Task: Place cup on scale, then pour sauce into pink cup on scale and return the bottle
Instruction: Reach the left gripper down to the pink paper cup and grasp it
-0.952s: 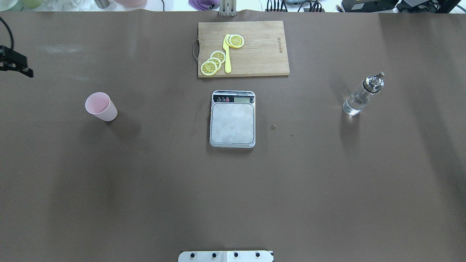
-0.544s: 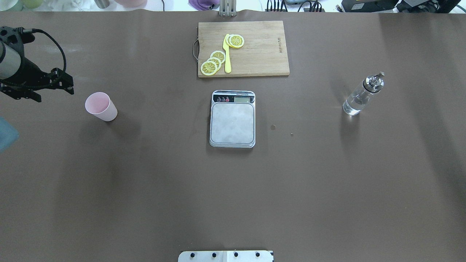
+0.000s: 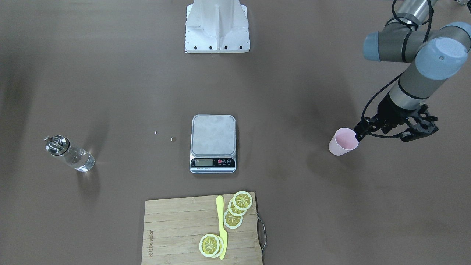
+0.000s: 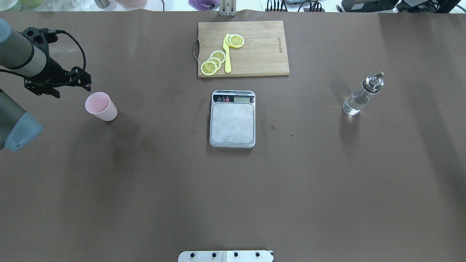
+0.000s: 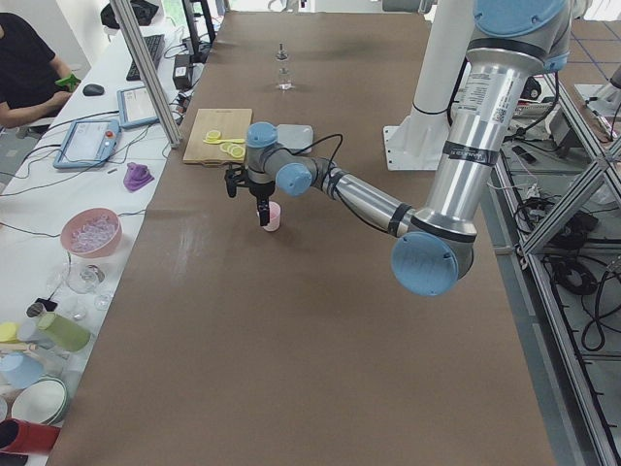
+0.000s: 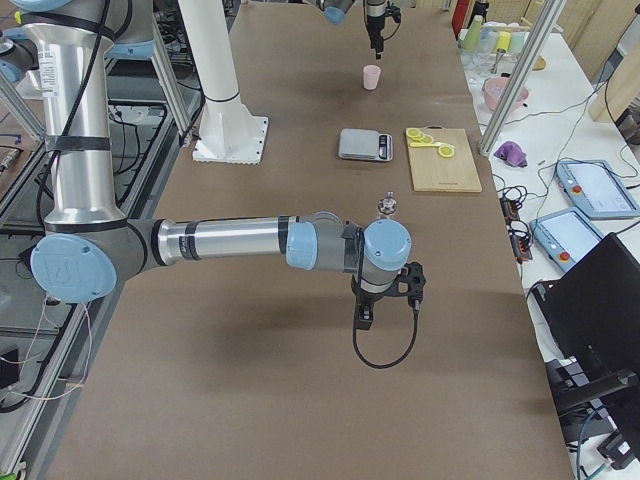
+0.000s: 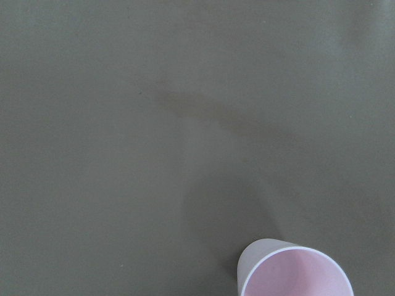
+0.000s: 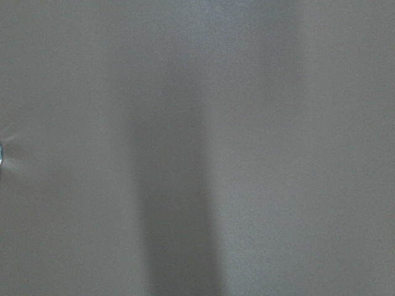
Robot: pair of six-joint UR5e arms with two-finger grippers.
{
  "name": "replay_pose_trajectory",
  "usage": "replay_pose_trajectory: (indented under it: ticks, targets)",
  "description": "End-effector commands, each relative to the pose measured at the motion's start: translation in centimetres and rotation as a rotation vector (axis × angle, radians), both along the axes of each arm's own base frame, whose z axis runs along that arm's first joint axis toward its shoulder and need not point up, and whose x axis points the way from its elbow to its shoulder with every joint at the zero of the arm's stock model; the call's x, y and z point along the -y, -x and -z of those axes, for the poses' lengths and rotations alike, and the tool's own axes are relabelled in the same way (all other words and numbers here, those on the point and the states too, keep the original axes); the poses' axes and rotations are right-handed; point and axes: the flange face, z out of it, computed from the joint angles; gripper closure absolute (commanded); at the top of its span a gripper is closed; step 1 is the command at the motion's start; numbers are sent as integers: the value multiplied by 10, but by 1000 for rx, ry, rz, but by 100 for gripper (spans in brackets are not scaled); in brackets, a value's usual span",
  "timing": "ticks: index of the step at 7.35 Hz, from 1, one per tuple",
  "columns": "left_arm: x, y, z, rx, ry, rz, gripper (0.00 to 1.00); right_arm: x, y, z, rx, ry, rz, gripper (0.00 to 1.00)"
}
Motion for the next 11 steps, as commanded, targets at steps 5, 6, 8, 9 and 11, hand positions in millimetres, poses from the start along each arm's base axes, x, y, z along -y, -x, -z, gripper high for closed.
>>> replay_pose_trajectory:
  ticks: [5, 6, 8, 9, 11]
  targets:
    - [-6, -39, -22, 2, 6, -57, 3, -1, 0, -2, 0, 3, 1, 0]
    - [-9, -43, -23, 4, 6, -65, 3, -1, 0, -3, -1, 3, 2, 0]
    - [-13, -49, -28, 10, 9, -79, 44, -2, 0, -3, -1, 3, 2, 0]
    - [-13, -49, -29, 13, 12, -77, 61, -2, 0, -2, -1, 3, 1, 0]
    - [-13, -49, -29, 13, 11, -78, 97, -2, 0, -1, -1, 2, 1, 0]
